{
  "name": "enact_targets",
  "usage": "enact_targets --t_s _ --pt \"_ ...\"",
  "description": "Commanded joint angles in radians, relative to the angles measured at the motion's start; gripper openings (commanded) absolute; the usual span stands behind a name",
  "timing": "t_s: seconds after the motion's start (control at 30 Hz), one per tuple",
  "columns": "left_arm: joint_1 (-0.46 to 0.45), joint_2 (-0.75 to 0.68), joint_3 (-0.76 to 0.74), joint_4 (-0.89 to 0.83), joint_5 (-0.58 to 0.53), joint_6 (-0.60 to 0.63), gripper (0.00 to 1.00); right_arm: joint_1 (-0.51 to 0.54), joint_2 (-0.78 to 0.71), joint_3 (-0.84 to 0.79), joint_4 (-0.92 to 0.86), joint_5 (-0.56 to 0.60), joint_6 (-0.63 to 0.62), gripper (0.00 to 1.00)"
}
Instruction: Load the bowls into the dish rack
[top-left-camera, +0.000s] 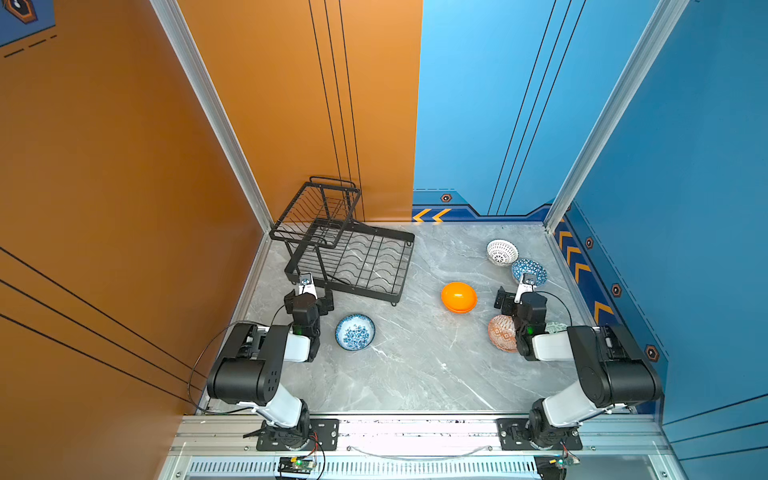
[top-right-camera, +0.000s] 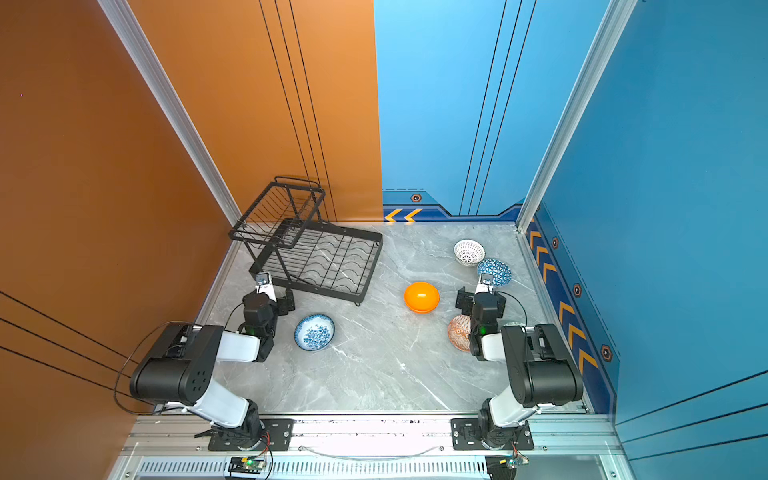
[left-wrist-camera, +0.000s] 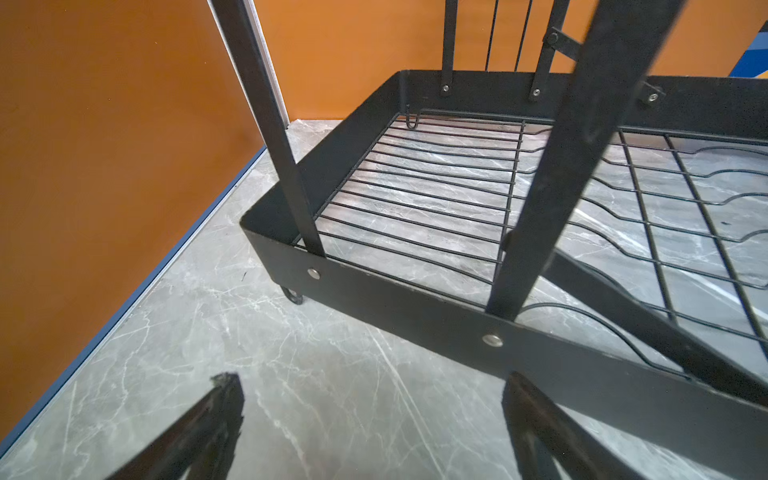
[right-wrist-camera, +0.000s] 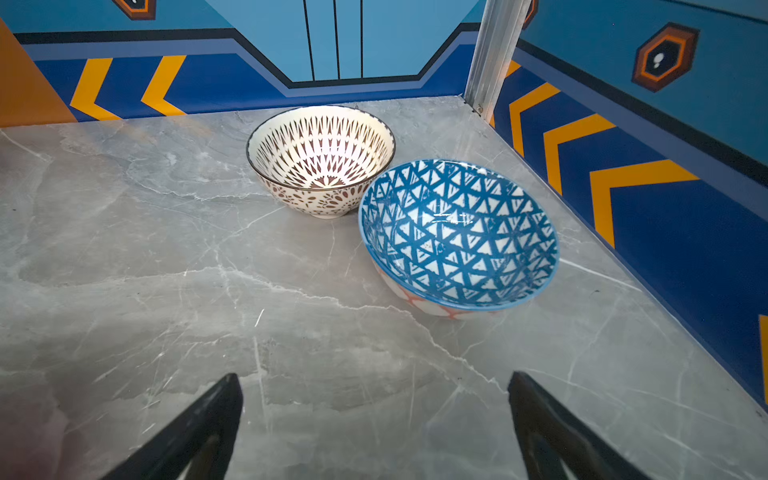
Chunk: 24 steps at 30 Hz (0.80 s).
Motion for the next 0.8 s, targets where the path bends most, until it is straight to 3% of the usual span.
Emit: enact_targets --t_s 0.0,0.53,0.77 --pt "-0.006 -0.005 0.014 -0.011 -0.011 0.016 0.98 -0.001 -0.017 0.013 0.02 -0.009 -0.001 1.0" --pt "-0.003 -0.006 0.015 -0.013 -0.007 0.013 0.98 -0.007 -0.017 0.014 0.017 -0.019 0.002 1.0" --pt "0.048 -0.013 0.004 -0.01 0.092 -0.023 0.98 -0.005 -0.017 0.015 0.017 -0.016 0.001 1.0"
